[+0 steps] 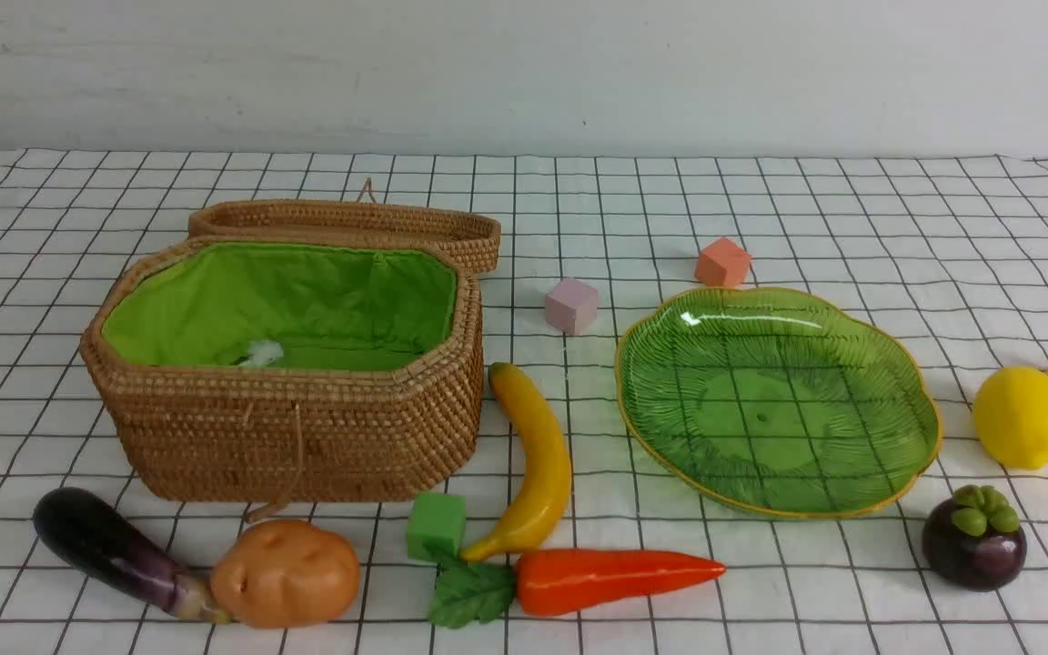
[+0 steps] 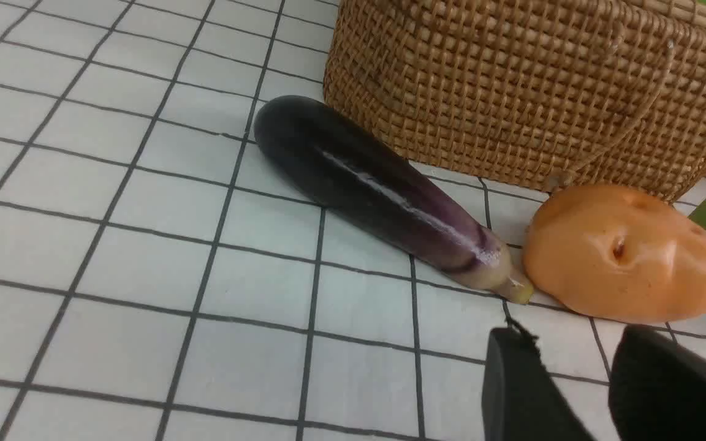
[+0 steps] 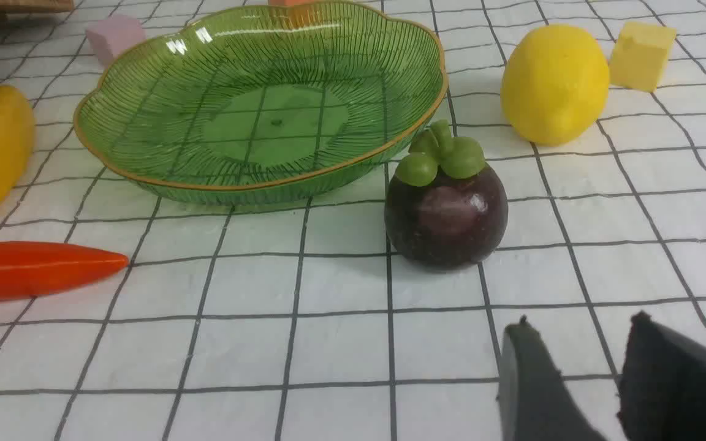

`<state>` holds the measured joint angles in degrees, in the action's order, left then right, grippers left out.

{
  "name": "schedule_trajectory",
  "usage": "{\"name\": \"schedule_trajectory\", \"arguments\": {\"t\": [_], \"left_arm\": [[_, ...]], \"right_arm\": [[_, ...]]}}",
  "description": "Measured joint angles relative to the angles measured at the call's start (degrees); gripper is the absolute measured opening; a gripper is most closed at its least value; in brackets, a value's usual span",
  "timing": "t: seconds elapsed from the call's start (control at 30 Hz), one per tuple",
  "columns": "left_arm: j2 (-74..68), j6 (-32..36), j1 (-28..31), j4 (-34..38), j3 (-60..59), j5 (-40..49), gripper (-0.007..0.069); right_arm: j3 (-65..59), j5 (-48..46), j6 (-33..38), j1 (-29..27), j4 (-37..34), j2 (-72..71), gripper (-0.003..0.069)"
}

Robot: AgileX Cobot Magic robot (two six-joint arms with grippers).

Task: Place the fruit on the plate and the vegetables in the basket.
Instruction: Use the left arm to grab an eggplant and put it into the left basket

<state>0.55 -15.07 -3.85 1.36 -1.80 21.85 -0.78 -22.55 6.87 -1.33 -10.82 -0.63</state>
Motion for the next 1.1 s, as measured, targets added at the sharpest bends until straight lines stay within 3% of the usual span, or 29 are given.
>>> {"name": "schedule_trajectory", "arguments": {"t": [0.73, 1.1], "left_arm": [[0.0, 0.0, 0.0, -0.6, 0.0, -1.0, 0.0233], [0.0, -18.0, 0.0, 15.8, 0.0, -21.0, 0.0238]], "right_arm": [[0.0, 0.0, 0.0, 0.0, 0.0, 0.0, 0.0243], [0.0, 0.0, 0.0, 0.0, 0.0, 0.0, 0.0243]]}}
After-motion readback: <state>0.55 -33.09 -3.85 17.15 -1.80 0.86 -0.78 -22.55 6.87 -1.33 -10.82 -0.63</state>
